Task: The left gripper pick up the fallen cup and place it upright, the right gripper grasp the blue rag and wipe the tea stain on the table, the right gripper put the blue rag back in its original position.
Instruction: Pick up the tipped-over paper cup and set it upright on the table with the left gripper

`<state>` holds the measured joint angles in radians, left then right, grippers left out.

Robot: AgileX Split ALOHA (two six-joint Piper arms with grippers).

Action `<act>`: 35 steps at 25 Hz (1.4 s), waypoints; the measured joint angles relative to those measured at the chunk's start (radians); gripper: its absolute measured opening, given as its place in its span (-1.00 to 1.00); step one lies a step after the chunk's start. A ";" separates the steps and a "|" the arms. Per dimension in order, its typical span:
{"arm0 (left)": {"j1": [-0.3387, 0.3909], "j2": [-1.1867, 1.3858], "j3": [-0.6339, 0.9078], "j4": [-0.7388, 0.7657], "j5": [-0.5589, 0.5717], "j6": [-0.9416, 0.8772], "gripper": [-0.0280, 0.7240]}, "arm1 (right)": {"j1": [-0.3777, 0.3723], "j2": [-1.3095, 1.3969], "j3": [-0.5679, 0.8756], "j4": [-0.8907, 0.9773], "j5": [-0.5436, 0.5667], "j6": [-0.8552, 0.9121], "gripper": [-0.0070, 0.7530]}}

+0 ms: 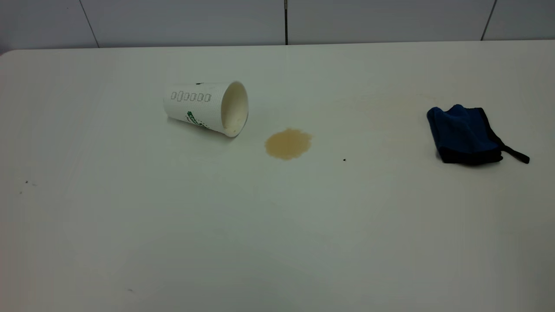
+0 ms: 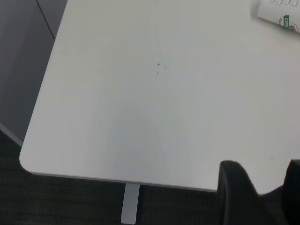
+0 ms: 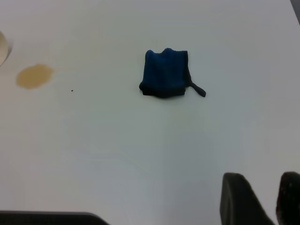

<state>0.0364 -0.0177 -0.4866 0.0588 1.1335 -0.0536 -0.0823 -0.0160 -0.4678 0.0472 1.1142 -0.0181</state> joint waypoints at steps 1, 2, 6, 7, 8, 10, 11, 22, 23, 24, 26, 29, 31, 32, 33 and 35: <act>0.000 0.000 0.000 0.000 0.000 0.000 -0.19 | 0.000 0.000 0.000 0.000 0.000 0.000 -0.36; 0.000 0.000 0.000 0.000 0.000 0.000 -0.19 | 0.000 0.000 0.000 0.000 0.000 0.000 -0.36; 0.000 0.000 0.000 0.000 0.000 0.000 -0.18 | 0.000 0.000 0.000 0.000 0.000 0.000 -0.36; 0.000 0.000 0.000 0.000 0.000 0.006 -0.17 | 0.000 0.000 0.000 0.000 0.000 0.000 -0.36; 0.000 0.000 0.000 0.000 0.000 0.014 -0.15 | 0.000 0.000 0.000 0.000 0.000 0.000 -0.36; 0.000 0.000 0.000 0.000 0.000 0.034 -0.09 | 0.000 0.000 0.000 0.000 0.000 0.000 -0.36; 0.000 0.000 0.000 0.000 0.000 0.040 -0.06 | 0.000 0.000 0.000 0.000 0.000 0.000 -0.36; 0.000 0.000 0.000 -0.001 0.000 0.046 0.24 | 0.000 0.000 0.000 0.000 0.000 0.000 -0.36; 0.000 0.000 0.000 -0.001 0.000 0.046 0.24 | 0.000 0.000 0.000 0.000 0.000 0.000 -0.36; 0.000 0.000 0.000 0.000 0.000 0.046 0.24 | 0.000 0.000 0.000 0.000 0.000 0.000 -0.36; 0.000 0.000 0.000 0.002 0.000 0.046 0.25 | 0.000 0.000 0.000 0.000 0.000 0.000 -0.36; 0.000 0.002 0.000 0.017 -0.003 0.045 0.24 | 0.000 0.000 0.000 0.000 0.000 0.000 -0.36; 0.000 0.021 0.000 0.023 -0.005 0.044 0.24 | 0.000 0.000 0.000 0.000 0.000 0.000 -0.36; 0.000 0.044 -0.002 0.024 -0.009 0.044 0.24 | 0.000 0.000 0.000 0.000 0.000 0.000 -0.36; 0.000 0.075 -0.009 0.027 -0.017 0.044 0.24 | 0.000 0.000 0.000 0.000 0.000 0.000 -0.36; 0.000 0.150 -0.038 0.046 -0.046 0.044 0.24 | 0.000 0.000 0.000 0.000 0.000 0.000 -0.36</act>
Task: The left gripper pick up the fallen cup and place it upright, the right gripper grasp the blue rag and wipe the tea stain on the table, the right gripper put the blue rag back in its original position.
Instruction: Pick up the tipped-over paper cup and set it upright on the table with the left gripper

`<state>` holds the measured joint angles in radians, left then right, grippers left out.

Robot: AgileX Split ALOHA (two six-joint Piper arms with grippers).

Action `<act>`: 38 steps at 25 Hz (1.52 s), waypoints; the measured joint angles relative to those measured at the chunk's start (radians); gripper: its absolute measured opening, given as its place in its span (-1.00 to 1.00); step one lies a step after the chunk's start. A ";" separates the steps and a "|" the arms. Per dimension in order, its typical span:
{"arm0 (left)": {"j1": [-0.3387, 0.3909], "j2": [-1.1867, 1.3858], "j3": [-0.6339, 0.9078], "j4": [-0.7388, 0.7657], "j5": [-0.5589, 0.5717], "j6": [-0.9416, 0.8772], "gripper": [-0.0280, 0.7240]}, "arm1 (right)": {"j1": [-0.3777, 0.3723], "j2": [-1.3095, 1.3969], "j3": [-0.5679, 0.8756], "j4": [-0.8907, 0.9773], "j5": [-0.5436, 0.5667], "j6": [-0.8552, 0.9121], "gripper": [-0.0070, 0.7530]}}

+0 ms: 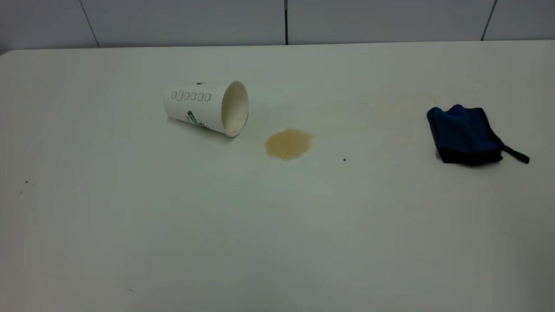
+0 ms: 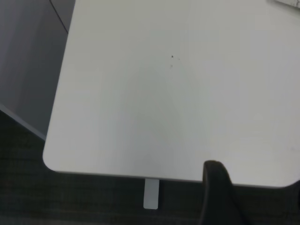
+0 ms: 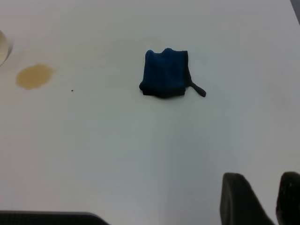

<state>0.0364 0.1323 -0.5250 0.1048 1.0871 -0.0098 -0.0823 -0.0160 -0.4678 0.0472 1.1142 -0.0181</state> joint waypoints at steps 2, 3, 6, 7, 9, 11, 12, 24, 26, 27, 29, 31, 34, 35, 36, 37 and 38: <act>0.000 0.102 -0.040 0.010 -0.043 0.000 0.24 | 0.000 0.000 0.000 0.000 0.000 0.000 -0.36; 0.000 0.149 -0.065 0.012 -0.060 0.000 0.24 | 0.000 0.000 0.000 0.000 0.000 0.000 -0.36; 0.000 0.327 -0.147 0.012 -0.101 0.002 0.25 | 0.000 0.000 0.000 0.000 0.000 0.000 -0.36; 0.000 0.392 -0.179 0.009 -0.110 0.010 0.26 | 0.000 0.000 0.000 0.000 0.000 0.000 -0.36; 0.000 0.523 -0.239 -0.005 -0.116 0.026 0.32 | 0.000 0.000 0.000 0.000 0.000 0.000 -0.36; 0.000 0.635 -0.301 -0.034 -0.126 0.072 0.43 | 0.000 0.000 0.000 0.000 0.000 0.000 -0.36; 0.000 0.694 -0.324 -0.052 -0.137 0.097 0.48 | 0.000 0.000 0.000 0.000 0.000 0.000 -0.36; -0.263 1.299 -0.600 0.056 -0.243 0.010 0.63 | 0.000 0.000 0.000 0.000 0.000 0.000 -0.36; -0.341 1.394 -0.657 0.139 -0.241 -0.080 0.63 | 0.000 0.000 0.000 0.000 0.000 0.000 -0.36; -0.382 1.440 -0.682 0.184 -0.235 -0.125 0.63 | 0.000 0.000 0.000 0.000 0.000 0.000 -0.36; -0.453 1.521 -0.741 0.262 -0.218 -0.243 0.63 | 0.000 0.000 0.000 0.000 0.000 0.000 -0.36; -0.527 1.599 -0.795 0.337 -0.203 -0.316 0.63 | 0.000 0.000 0.000 0.000 0.000 0.000 -0.36; -0.622 1.726 -0.887 0.422 -0.172 -0.348 0.63 | 0.000 0.000 0.000 0.000 0.000 0.000 -0.36; -0.649 1.762 -0.923 0.443 -0.156 -0.351 0.63 | 0.000 0.000 0.000 0.000 0.000 0.000 -0.36; -0.669 1.807 -0.963 0.459 -0.131 -0.353 0.63 | 0.000 0.000 0.000 0.000 0.000 0.000 -0.36; -0.689 1.853 -0.998 0.471 -0.103 -0.355 0.64 | 0.000 0.000 0.000 0.000 0.000 0.000 -0.36; -0.705 1.890 -1.042 0.484 -0.075 -0.355 0.64 | 0.000 0.000 0.000 0.000 0.000 0.000 -0.36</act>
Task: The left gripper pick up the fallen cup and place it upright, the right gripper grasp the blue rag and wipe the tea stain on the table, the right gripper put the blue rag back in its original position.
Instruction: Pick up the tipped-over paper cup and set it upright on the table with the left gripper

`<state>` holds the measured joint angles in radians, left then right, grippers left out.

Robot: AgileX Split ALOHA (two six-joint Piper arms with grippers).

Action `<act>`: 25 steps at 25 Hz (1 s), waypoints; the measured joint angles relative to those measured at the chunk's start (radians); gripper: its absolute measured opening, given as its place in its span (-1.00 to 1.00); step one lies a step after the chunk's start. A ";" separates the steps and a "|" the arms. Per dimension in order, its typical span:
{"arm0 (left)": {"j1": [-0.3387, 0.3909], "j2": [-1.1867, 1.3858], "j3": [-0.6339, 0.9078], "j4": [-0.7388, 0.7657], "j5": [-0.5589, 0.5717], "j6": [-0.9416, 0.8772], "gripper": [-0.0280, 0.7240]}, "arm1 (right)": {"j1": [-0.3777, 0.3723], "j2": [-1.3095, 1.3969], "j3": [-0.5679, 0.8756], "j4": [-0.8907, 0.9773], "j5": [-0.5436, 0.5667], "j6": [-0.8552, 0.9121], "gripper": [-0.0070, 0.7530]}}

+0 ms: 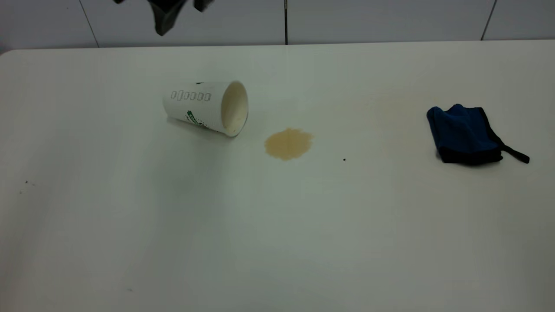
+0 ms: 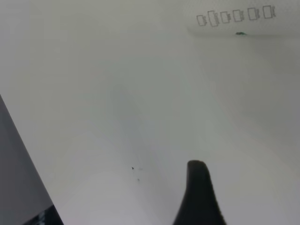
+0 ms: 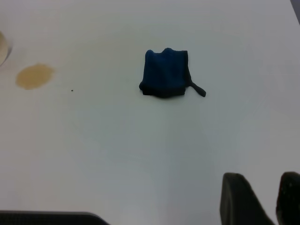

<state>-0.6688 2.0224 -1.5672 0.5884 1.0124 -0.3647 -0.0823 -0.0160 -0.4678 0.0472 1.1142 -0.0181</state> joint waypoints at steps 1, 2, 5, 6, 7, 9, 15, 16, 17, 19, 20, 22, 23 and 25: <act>-0.014 0.045 -0.045 0.012 0.025 -0.001 0.64 | 0.000 0.000 0.000 0.000 0.000 0.000 -0.36; -0.023 0.089 -0.092 0.020 0.054 -0.001 0.66 | 0.000 0.000 0.000 0.000 0.000 0.000 -0.36; -0.049 0.209 -0.219 0.026 0.113 0.002 0.74 | 0.000 0.000 0.000 0.000 0.000 0.000 -0.36; -0.054 0.249 -0.260 0.027 0.120 0.006 0.77 | 0.000 0.000 0.000 0.000 0.000 0.000 -0.36; -0.059 0.287 -0.291 0.027 0.125 0.011 0.81 | 0.000 0.000 0.000 0.000 0.000 0.000 -0.36; -0.063 0.355 -0.362 0.028 0.127 0.024 0.90 | 0.000 0.000 0.000 0.000 0.000 0.000 -0.36; -0.063 0.513 -0.497 0.088 0.129 0.050 0.96 | 0.000 0.000 0.000 0.000 0.000 0.000 -0.36; -0.063 0.532 -0.513 0.107 0.129 0.050 0.96 | 0.000 0.000 0.000 0.000 0.000 0.000 -0.36; -0.063 0.548 -0.525 0.130 0.129 0.047 0.96 | 0.000 0.000 0.000 0.000 0.000 0.000 -0.36; -0.063 0.570 -0.547 0.170 0.129 0.030 0.96 | 0.000 0.000 0.000 0.000 0.000 0.000 -0.36; -0.063 0.581 -0.556 0.185 0.128 0.018 0.96 | 0.000 0.000 0.000 0.000 0.000 0.000 -0.36; -0.063 0.596 -0.566 0.213 0.119 0.006 0.96 | 0.000 0.000 0.000 0.000 0.000 0.000 -0.36; -0.063 0.603 -0.568 0.223 0.107 -0.002 0.96 | 0.000 0.000 0.000 -0.001 0.000 0.000 -0.36; -0.063 0.618 -0.572 0.231 0.086 -0.013 0.95 | 0.000 0.000 0.000 -0.010 0.000 0.000 -0.36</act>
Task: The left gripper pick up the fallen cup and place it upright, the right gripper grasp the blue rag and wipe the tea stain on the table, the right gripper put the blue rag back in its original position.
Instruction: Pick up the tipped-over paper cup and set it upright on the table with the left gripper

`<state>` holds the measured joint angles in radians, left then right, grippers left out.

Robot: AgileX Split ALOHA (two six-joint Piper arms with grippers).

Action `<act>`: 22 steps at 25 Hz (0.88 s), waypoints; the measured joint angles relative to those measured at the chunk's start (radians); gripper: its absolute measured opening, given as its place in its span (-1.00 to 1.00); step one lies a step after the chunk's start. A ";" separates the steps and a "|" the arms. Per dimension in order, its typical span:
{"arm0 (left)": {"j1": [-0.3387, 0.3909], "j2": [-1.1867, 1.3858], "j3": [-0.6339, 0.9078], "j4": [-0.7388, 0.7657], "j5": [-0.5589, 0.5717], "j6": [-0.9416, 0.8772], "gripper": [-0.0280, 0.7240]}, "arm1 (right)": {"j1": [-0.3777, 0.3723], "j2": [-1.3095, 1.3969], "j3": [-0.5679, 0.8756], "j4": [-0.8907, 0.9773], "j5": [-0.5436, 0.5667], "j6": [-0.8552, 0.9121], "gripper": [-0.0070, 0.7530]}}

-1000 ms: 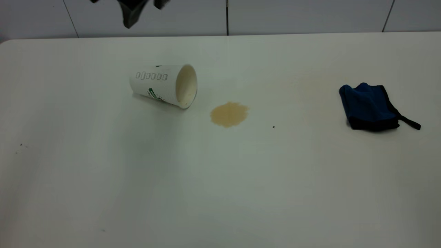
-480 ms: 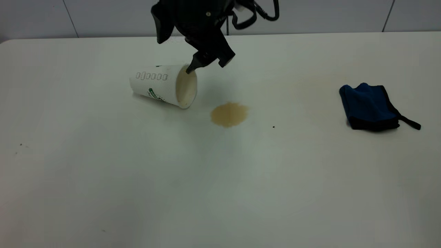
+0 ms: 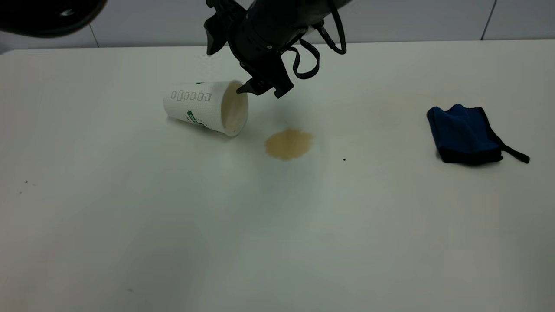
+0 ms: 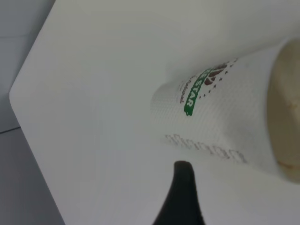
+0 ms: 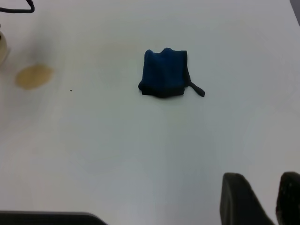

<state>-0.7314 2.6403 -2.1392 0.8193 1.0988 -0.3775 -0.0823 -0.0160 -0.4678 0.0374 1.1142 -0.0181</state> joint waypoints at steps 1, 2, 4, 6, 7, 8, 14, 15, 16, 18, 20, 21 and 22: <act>0.000 0.006 -0.003 0.000 -0.008 -0.006 0.94 | 0.000 0.000 0.000 -0.004 0.000 0.000 -0.36; 0.001 0.014 -0.006 0.000 -0.017 -0.010 0.94 | 0.000 0.000 0.000 -0.007 0.000 0.000 -0.36; 0.001 0.023 -0.007 0.001 -0.028 -0.017 0.93 | 0.000 0.000 0.000 -0.008 0.000 0.000 -0.36; 0.004 0.032 -0.007 0.005 -0.037 -0.022 0.93 | 0.000 0.000 0.000 -0.009 0.000 0.000 -0.36; 0.008 0.036 -0.008 0.006 -0.042 -0.025 0.93 | 0.000 0.000 0.000 -0.009 0.000 0.000 -0.36; 0.014 0.038 -0.008 0.008 -0.044 -0.028 0.93 | 0.000 0.000 0.000 -0.009 0.000 0.000 -0.36; 0.071 0.064 -0.012 0.018 -0.059 -0.036 0.91 | 0.000 0.000 0.000 -0.009 0.000 0.000 -0.36; 0.080 0.066 -0.012 0.018 -0.061 -0.038 0.90 | 0.000 0.000 0.000 -0.009 0.000 0.000 -0.36; 0.086 0.068 -0.012 0.018 -0.067 -0.037 0.89 | 0.000 0.000 0.000 -0.009 0.000 0.000 -0.36; 0.101 0.070 -0.012 0.018 -0.082 -0.036 0.82 | 0.000 0.000 0.000 -0.009 0.000 0.000 -0.36; 0.111 0.070 -0.012 0.018 -0.102 -0.036 0.67 | 0.000 0.000 0.000 -0.009 0.000 0.000 -0.36; 0.115 0.071 -0.012 0.018 -0.109 -0.036 0.58 | 0.000 0.000 0.000 -0.009 0.000 0.000 -0.36; 0.120 0.071 -0.012 0.018 -0.115 -0.036 0.44 | 0.000 0.000 0.000 -0.009 0.000 0.000 -0.36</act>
<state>-0.6118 2.7115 -2.1512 0.8369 0.9836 -0.4136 -0.0823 -0.0160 -0.4678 0.0280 1.1142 -0.0181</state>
